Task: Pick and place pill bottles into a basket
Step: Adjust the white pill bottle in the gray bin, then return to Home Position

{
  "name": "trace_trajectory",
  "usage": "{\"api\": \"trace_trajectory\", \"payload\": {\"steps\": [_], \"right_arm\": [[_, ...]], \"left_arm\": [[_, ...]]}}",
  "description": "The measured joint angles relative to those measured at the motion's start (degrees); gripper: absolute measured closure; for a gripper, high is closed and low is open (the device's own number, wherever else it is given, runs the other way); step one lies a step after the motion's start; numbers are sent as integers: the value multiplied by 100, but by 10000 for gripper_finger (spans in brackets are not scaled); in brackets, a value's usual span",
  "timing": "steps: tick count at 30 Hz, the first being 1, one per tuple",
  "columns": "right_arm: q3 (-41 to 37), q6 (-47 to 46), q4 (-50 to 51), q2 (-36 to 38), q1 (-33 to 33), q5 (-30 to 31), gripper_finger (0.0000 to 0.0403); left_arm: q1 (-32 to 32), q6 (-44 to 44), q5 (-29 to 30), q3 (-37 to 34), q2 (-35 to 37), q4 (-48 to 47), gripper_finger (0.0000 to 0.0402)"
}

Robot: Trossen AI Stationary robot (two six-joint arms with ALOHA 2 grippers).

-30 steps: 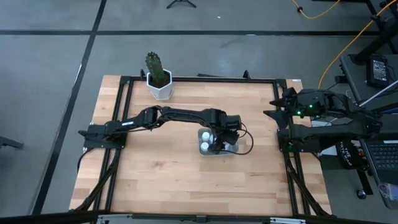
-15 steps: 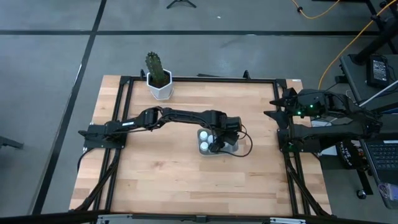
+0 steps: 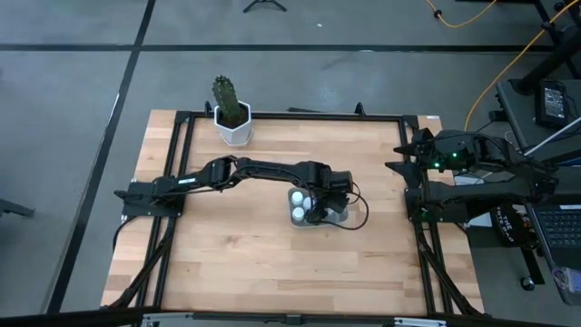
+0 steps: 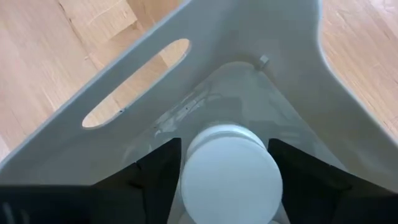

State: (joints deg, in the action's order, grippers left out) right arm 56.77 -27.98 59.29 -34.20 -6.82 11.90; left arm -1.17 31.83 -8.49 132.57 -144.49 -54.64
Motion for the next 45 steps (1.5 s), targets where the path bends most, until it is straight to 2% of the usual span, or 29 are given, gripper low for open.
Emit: {"api": "trace_trajectory", "payload": {"steps": [6, 12, 17, 21, 24, 27, 30, 32, 34, 36, 40, 43, 45], "right_arm": [[2, -1, 0, 0, -1, 2, 69], [2, 76, -1, -1, 1, 2, 69], [2, 608, -168, 113, 1, -6, 69], [2, 1397, -467, 555, 0, 14, 69], [4, 1830, -563, 1171, -3, 151, 69], [7, 1938, -288, 2002, -3, 746, 69], [7, 1758, -56, 2853, -6, 1197, 69], [7, 1502, -73, 3357, -6, 1215, 69], [160, 1221, -55, 3386, -10, 1192, 69], [408, 1110, 473, 3259, -6, 1094, 69], [469, 1158, 449, 3081, -8, 1073, 69], [479, 1180, 451, 3088, -8, 1076, 69], [473, 1169, 491, 3085, -10, 1076, 69]], "left_arm": [[22, 12, 25, 241, 8, -261, 142], [55, 251, 516, 225, 449, -285, 123], [11, 185, 1351, 238, 1143, -449, 121], [-273, -470, 1576, 238, 2029, -637, 121], [-730, -1092, 1348, 139, 2843, -1051, 121], [-1441, -1543, 423, -128, 3621, -1489, 121], [-2275, -1891, -632, -658, 4417, -1772, 121], [-2770, -2166, -946, -1160, 4998, -1819, 121], [-3133, -2363, -883, -1719, 5553, -1891, 121], [-3374, -2634, -657, -2275, 6069, -1849, 121], [-3628, -3338, -188, -3292, 6983, -1686, 121], [-3501, -3443, 18, -4639, 7884, -318, 121], [-3272, -3519, -219, -5977, 8628, 1585, 121]]}}
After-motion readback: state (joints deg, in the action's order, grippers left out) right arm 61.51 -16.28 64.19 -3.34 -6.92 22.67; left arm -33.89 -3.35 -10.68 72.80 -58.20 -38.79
